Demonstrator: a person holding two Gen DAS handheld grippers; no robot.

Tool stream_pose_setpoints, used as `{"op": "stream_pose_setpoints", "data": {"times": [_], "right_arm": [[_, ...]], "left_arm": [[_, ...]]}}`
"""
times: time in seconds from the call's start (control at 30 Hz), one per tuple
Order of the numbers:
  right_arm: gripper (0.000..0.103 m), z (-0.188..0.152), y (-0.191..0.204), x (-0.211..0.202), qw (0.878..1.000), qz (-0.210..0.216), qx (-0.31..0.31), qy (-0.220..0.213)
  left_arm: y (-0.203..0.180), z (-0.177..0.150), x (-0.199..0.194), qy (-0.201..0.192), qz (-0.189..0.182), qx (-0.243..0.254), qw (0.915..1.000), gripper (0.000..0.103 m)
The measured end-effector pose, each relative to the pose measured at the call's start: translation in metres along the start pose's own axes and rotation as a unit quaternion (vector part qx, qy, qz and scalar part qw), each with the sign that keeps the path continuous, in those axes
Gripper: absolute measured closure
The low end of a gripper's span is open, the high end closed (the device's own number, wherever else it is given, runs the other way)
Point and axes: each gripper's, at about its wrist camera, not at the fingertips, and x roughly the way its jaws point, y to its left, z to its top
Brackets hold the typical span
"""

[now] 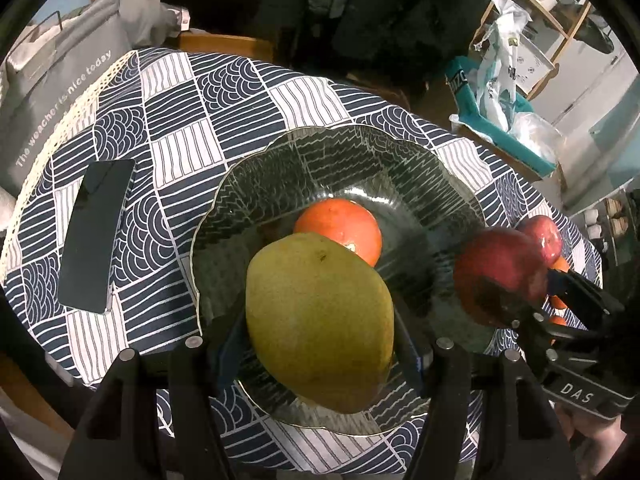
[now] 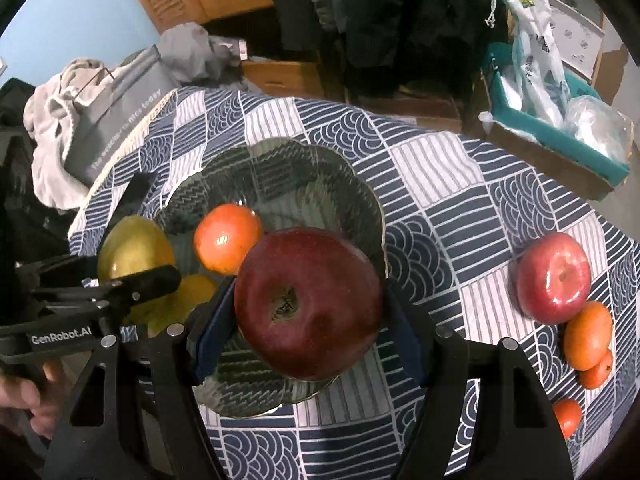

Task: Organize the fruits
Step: 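Lower the pear into the glass bowl and open the left gripper while the right releases the apple there, then withdraw both grippers from the bowl toward the remaining fruit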

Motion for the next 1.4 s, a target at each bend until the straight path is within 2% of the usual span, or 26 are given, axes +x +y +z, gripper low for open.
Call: {"op": "stream_pose_setpoints", "data": {"times": [0.3,0.37,0.43,0.47,0.5,0.77,1.0,1.4], "right_arm": [[0.030,-0.001,-0.003,0.006,1.000,0.006,0.010,0.015],[0.030,-0.001,-0.004,0.006,1.000,0.010,0.016,0.016],[0.030,0.000,-0.006,0.006,0.999,0.019,0.025,0.015],[0.030,0.000,-0.006,0.006,0.999,0.025,0.027,0.015],[0.030,0.000,-0.007,0.004,0.999,0.031,0.030,0.013],[0.030,0.004,-0.005,-0.012,0.999,0.035,0.031,-0.007],[0.030,0.003,-0.008,-0.035,0.999,0.001,0.020,-0.032],[0.030,-0.004,-0.017,-0.087,0.993,-0.088,-0.004,-0.078]], "left_arm": [[0.001,0.002,0.000,0.008,0.003,-0.001,1.0000,0.036],[0.001,0.002,-0.001,0.003,0.007,0.000,1.0000,0.031],[-0.001,0.002,-0.006,-0.011,0.012,0.006,0.9999,0.022],[-0.002,0.002,-0.008,-0.015,0.013,0.009,0.9998,0.022],[-0.004,0.002,-0.010,-0.019,0.026,0.011,0.9994,0.016],[-0.014,0.001,-0.016,-0.028,0.024,0.032,0.9988,0.016],[-0.024,0.000,-0.025,-0.037,0.006,0.032,0.9988,0.016],[-0.058,0.000,-0.052,-0.066,-0.031,0.056,0.9957,0.016]]}}
